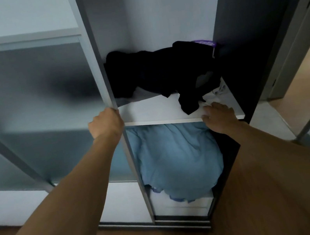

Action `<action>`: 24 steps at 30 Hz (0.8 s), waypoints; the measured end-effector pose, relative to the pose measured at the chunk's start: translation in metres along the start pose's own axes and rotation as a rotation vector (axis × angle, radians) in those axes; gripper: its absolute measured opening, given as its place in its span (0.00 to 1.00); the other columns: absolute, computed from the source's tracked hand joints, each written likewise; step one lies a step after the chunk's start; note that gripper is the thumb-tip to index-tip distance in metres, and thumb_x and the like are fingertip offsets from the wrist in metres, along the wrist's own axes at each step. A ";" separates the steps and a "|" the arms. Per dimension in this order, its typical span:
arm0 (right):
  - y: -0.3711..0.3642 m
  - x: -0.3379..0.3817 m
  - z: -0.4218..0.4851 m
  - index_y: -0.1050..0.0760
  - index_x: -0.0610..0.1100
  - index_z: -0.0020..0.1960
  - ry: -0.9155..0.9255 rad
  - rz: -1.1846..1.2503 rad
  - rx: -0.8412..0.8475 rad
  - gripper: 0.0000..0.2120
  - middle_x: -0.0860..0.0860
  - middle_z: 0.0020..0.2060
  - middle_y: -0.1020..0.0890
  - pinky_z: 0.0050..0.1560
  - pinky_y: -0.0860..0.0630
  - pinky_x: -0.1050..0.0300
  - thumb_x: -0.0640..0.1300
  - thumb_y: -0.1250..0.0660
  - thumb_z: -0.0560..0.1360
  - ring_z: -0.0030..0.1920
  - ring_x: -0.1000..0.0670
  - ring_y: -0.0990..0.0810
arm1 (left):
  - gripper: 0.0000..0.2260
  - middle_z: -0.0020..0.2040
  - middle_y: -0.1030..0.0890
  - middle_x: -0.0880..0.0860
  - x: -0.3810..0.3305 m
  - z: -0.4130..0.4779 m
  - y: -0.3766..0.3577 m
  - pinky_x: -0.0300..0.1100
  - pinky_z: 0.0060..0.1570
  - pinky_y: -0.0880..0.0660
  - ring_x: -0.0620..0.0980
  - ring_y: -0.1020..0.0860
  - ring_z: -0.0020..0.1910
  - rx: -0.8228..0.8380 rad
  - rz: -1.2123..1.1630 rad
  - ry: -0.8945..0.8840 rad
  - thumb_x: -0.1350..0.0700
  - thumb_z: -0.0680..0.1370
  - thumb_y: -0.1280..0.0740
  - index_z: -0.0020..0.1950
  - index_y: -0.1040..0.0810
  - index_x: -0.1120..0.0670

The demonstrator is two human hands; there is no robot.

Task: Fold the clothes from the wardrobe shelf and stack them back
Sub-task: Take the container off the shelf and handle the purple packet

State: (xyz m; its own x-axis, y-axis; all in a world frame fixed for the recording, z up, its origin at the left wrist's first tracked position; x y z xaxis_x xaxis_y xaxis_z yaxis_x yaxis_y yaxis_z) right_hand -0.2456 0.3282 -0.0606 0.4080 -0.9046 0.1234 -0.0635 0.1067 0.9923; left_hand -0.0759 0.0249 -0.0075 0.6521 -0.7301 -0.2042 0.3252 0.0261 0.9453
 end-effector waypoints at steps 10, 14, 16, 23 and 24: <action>0.000 -0.003 0.001 0.37 0.49 0.76 -0.004 0.012 0.020 0.25 0.41 0.71 0.32 0.68 0.36 0.39 0.55 0.46 0.81 0.69 0.37 0.34 | 0.17 0.58 0.19 0.58 0.013 -0.026 -0.014 0.50 0.55 0.27 0.62 0.21 0.60 0.222 -0.003 0.186 0.53 0.76 0.36 0.64 0.28 0.56; 0.003 -0.007 -0.001 0.41 0.51 0.78 0.036 0.010 0.047 0.26 0.42 0.72 0.34 0.68 0.36 0.40 0.54 0.48 0.81 0.70 0.37 0.35 | 0.13 0.50 0.21 0.54 -0.006 -0.042 -0.027 0.45 0.46 0.31 0.57 0.21 0.52 0.324 0.092 0.082 0.53 0.75 0.37 0.59 0.24 0.53; 0.005 -0.011 -0.001 0.44 0.51 0.79 0.066 0.008 0.066 0.27 0.42 0.73 0.34 0.69 0.35 0.41 0.53 0.47 0.82 0.70 0.37 0.35 | 0.10 0.52 0.20 0.54 -0.024 -0.046 -0.030 0.45 0.46 0.31 0.57 0.21 0.54 0.324 0.054 0.026 0.53 0.75 0.38 0.55 0.25 0.53; 0.020 -0.025 0.008 0.34 0.43 0.76 0.142 0.158 0.212 0.24 0.43 0.74 0.33 0.70 0.36 0.53 0.47 0.40 0.81 0.73 0.42 0.34 | 0.10 0.54 0.18 0.51 -0.092 -0.025 -0.025 0.45 0.48 0.31 0.58 0.21 0.53 0.223 -0.153 -0.193 0.52 0.76 0.37 0.54 0.20 0.49; 0.024 -0.025 0.011 0.30 0.42 0.73 0.143 0.194 0.225 0.21 0.43 0.72 0.30 0.69 0.34 0.54 0.45 0.41 0.82 0.71 0.43 0.31 | 0.09 0.54 0.18 0.50 -0.102 -0.017 -0.022 0.45 0.48 0.31 0.57 0.21 0.54 0.207 -0.179 -0.222 0.51 0.77 0.37 0.54 0.20 0.47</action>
State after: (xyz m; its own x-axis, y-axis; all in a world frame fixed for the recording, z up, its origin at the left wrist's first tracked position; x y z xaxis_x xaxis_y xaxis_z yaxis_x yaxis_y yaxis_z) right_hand -0.2676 0.3488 -0.0397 0.4911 -0.8077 0.3262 -0.3460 0.1628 0.9240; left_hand -0.1381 0.1101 -0.0119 0.4255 -0.8417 -0.3323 0.2604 -0.2378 0.9358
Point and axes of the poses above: each hand's wrist, its own z-axis towards the middle knuckle, its own y-axis out of the back of the hand, x = y × z, the point moved 3 cm from there along z, towards the middle knuckle
